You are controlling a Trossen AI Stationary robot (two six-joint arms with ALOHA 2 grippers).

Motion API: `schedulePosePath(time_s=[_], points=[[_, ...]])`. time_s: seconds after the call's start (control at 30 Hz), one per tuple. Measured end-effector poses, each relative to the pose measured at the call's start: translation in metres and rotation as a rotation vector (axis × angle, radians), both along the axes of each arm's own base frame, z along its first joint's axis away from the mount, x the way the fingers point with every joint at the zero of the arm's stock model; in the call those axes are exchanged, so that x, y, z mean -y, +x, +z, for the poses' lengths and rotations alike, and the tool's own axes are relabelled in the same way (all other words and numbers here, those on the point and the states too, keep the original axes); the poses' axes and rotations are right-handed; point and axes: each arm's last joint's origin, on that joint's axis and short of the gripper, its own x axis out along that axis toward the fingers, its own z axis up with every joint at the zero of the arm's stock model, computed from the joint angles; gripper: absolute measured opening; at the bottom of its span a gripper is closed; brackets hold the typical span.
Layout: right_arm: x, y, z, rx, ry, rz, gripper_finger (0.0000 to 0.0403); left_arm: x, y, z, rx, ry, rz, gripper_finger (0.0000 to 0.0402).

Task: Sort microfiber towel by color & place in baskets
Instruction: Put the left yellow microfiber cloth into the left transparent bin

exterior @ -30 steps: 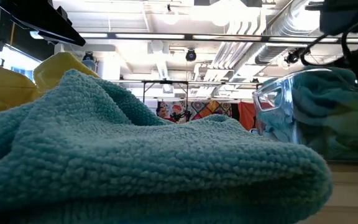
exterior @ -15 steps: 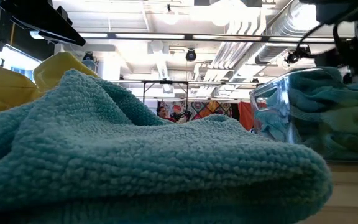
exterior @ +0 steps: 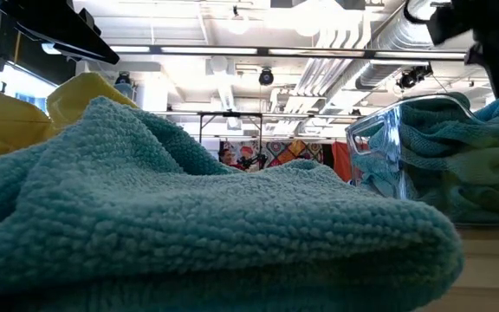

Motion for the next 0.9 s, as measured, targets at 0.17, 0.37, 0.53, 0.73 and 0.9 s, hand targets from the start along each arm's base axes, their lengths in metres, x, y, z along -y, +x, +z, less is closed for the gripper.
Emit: schedulePosePath(time_s=[0.17, 0.37, 0.53, 0.73, 0.9], points=[[-0.005, 0.002, 0.02, 0.101, -0.035, -0.078, 0.0149, 0.0, 0.0, 0.0, 0.0, -0.001, 0.0, 0.0092], [-0.022, 0.005, 0.02, 0.206, -0.032, -0.038, 0.0126, 0.0, 0.0, 0.0, 0.001, -0.006, 0.003, 0.0092], [-0.036, 0.007, 0.017, 0.297, -0.015, -0.018, 0.006, 0.0, 0.0, 0.0, 0.002, -0.007, 0.004, 0.0092], [-0.054, 0.01, 0.021, 0.468, -0.04, 0.0, 0.0016, 0.002, 0.002, 0.01, -0.009, -0.015, -0.01, 0.0086], [-0.066, 0.015, 0.02, 0.567, -0.107, 0.008, 0.0024, 0.016, 0.01, 0.029, -0.086, -0.051, -0.03, 0.0069]])
